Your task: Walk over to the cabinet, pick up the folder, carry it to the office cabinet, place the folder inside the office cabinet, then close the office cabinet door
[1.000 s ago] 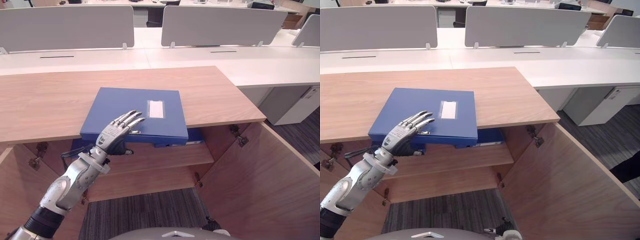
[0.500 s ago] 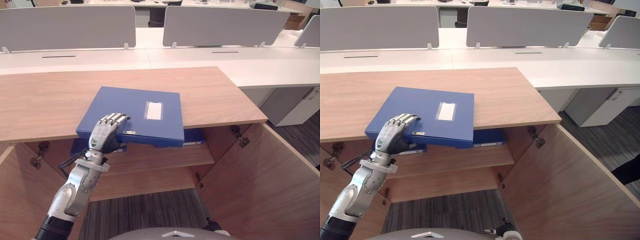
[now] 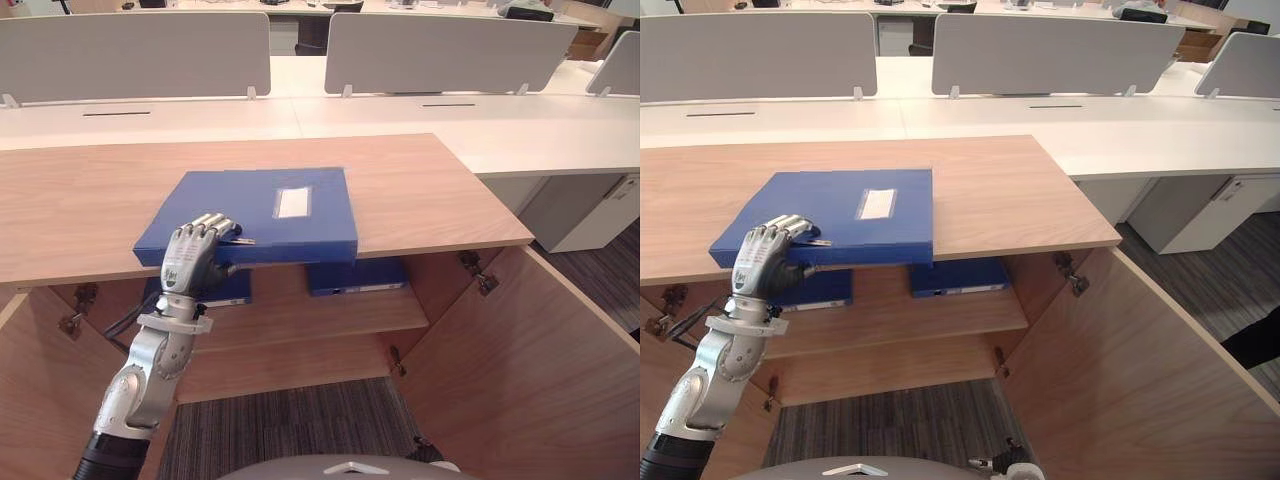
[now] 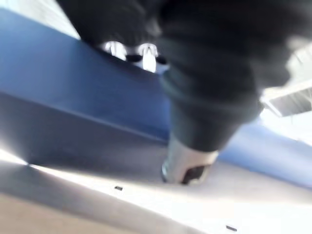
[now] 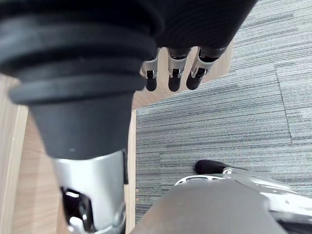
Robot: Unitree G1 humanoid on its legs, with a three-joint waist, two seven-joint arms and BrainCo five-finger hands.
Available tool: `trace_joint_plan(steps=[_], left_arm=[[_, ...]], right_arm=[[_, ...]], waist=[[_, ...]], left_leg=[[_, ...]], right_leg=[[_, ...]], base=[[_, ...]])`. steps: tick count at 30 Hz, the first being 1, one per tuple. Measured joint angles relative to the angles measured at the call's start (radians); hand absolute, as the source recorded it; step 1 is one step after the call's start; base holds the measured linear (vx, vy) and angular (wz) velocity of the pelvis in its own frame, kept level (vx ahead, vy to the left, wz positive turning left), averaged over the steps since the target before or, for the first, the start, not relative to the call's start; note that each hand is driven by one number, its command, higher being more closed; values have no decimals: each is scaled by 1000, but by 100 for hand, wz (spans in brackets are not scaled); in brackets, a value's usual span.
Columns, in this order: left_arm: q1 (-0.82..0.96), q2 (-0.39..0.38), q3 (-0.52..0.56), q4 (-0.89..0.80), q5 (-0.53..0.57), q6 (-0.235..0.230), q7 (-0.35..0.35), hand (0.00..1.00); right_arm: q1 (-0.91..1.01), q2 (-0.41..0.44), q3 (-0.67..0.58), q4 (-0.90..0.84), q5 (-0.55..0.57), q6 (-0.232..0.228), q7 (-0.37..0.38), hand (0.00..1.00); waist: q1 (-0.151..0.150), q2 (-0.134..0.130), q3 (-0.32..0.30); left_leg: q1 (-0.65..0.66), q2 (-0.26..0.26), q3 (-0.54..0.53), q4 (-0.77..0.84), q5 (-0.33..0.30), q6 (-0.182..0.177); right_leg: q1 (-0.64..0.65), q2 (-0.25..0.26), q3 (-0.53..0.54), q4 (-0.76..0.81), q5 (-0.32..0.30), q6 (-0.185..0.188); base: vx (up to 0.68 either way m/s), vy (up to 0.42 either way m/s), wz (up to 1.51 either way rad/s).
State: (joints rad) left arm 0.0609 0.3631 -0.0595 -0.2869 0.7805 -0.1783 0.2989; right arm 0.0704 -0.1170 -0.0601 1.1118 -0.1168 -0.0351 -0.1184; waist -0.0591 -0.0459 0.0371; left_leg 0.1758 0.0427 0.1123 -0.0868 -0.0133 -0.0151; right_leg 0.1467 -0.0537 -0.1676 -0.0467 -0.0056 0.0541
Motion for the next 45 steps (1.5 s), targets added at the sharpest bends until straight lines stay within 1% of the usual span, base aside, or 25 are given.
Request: trace_joint_plan(steps=[4,8,11,13,14,15,16,17,18,20,21,23,25,27,28,30,32,35,37,42,45], left_arm=[[2,-91,22,-86,-128,3,10,100],[6,-166,28,-158,-235,4,32,100],[16,-216,45,-200,-286,4,54,100],[37,-257,71,-263,-343,3,79,100],[43,-266,76,-275,-356,3,88,100],[59,-282,86,-296,-380,2,105,100],[72,-297,99,-313,-393,2,122,100],[80,-304,106,-324,-400,2,132,100],[93,-316,118,-344,-414,1,148,100],[114,-335,127,-372,-432,0,176,100],[125,-345,128,-383,-447,-2,191,100],[141,-356,128,-403,-466,-4,200,100],[156,-367,125,-422,-480,-17,210,100],[163,-371,120,-447,-506,-20,217,100],[164,-377,117,-457,-523,-31,221,100],[164,-386,111,-467,-564,-47,220,100],[164,-388,94,-471,-605,-69,219,100],[165,-394,68,-471,-650,-82,211,100],[165,-393,48,-471,-692,-89,186,100],[162,-391,4,-467,-742,-106,136,100],[154,-382,-18,-444,-772,-116,105,100]], right_arm=[[16,3,-2,-11,37,-1,-14,0],[58,20,-15,-120,61,-6,-39,0],[95,53,-44,-233,89,-12,-50,0],[134,93,-54,-378,99,-32,-73,0],[147,107,-61,-419,108,-36,-77,0],[165,129,-65,-485,120,-50,-83,0],[181,146,-66,-554,123,-54,-87,0],[189,153,-66,-594,125,-55,-89,0],[205,165,-67,-669,129,-63,-93,0],[223,168,-68,-779,130,-78,-108,0],[238,172,-77,-862,130,-92,-112,0],[250,179,-86,-963,131,-108,-116,0],[258,180,-96,-1082,130,-136,-129,0],[263,181,-108,-1170,130,-147,-140,0],[265,182,-111,-1226,130,-160,-151,0],[264,182,-110,-1303,130,-182,-152,0],[264,182,-109,-1384,130,-193,-152,0],[259,181,-103,-1469,130,-215,-151,0],[243,178,-79,-1530,130,-235,-150,0],[139,165,-38,-1575,130,-268,-146,0],[74,164,-22,-1576,130,-268,-143,0]], waist=[[8,-6,-9],[10,-10,-10],[0,-10,-11],[-3,-10,-11],[-4,-10,-11],[-4,-10,-11],[-4,-10,-11],[-5,-10,-11],[-4,-10,-11],[-3,-8,-9],[-4,-6,-8],[-6,-6,-8],[-9,-5,-7],[-10,-3,-6],[-10,0,-4],[-13,3,-3],[-15,4,-2],[-15,4,-2],[-17,4,-2],[-23,4,-2],[-20,4,-2]], left_leg=[[-29,2,6,0,-1,-1],[-39,3,29,1,-5,1],[-39,3,44,1,-10,4],[-49,4,59,1,-12,5],[-51,4,59,1,-12,5],[-51,4,62,1,-12,7],[-51,4,64,1,-14,7],[-52,4,66,1,-14,7],[-53,4,74,5,-15,7],[-53,3,82,6,-17,9],[-53,2,83,6,-18,10],[-53,2,87,6,-20,10],[-54,2,92,7,-21,9],[-54,2,96,7,-21,9],[-54,3,100,7,-21,9],[-53,3,106,7,-22,10],[-54,3,107,7,-23,10],[-54,2,110,7,-25,11],[-53,2,112,7,-26,11],[-53,1,112,7,-26,11],[-53,1,111,7,-26,11]], right_leg=[[-22,-1,21,1,2,3],[-49,0,48,13,3,3],[-59,1,60,20,3,4],[-79,3,76,26,4,5],[-82,3,76,26,4,6],[-83,3,77,26,4,6],[-84,3,79,26,4,6],[-86,3,80,26,5,6],[-90,3,87,26,5,8],[-95,3,98,26,7,10],[-95,2,99,26,8,11],[-98,2,101,26,8,12],[-102,2,104,24,9,13],[-109,2,106,24,10,15],[-111,3,108,24,12,17],[-111,3,112,24,12,17],[-111,3,115,24,12,17],[-113,3,121,24,12,17],[-114,3,123,24,12,18],[-116,3,124,24,13,19],[-114,3,123,24,13,19]], base=[[3,-3,-5],[2,4,-18],[-3,1,-18],[-10,-4,-18],[-5,-11,-4],[1,-12,-3],[1,-9,-5],[-1,-6,-9],[2,1,-17],[3,2,-14],[0,0,0],[-2,-1,-5],[-3,-10,-7],[7,-11,-6],[8,-10,-7],[-9,-10,-7],[-16,-11,-4],[-16,-10,-5],[-7,-5,-2],[0,0,0],[0,0,0]])
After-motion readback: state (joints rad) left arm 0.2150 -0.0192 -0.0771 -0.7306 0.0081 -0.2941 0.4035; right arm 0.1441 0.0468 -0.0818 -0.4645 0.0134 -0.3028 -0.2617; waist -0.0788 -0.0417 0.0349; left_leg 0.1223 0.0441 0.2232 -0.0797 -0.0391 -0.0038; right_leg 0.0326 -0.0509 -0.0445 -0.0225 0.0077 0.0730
